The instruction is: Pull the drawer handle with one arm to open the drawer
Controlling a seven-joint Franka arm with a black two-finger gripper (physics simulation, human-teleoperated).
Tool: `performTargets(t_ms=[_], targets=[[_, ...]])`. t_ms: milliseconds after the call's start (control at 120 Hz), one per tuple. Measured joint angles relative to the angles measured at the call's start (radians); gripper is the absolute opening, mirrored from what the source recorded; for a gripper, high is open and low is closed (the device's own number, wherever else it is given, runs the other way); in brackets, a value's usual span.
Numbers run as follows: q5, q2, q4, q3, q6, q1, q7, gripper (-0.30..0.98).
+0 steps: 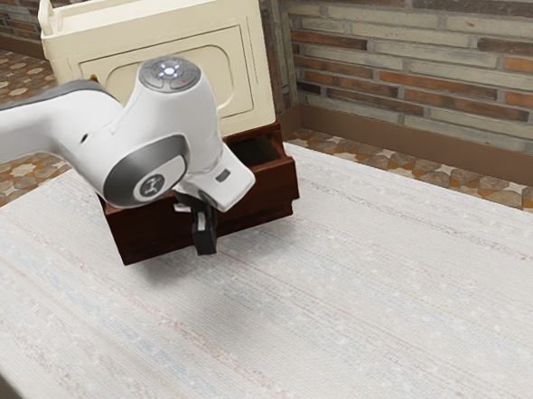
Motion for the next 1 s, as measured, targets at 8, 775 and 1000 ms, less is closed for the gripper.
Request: performTargets(t_ms=[8, 775, 1000], targets=[[0.000, -0.001, -0.001, -0.001, 0.000, 0.000, -0.001, 0.69], [0.005, -0.117, -0.116, 0.007, 0.000, -0.104, -0.036, 0.67], [0.004, -0.127, -0.122, 0.006, -0.003, -0.109, -0.039, 0.67]])
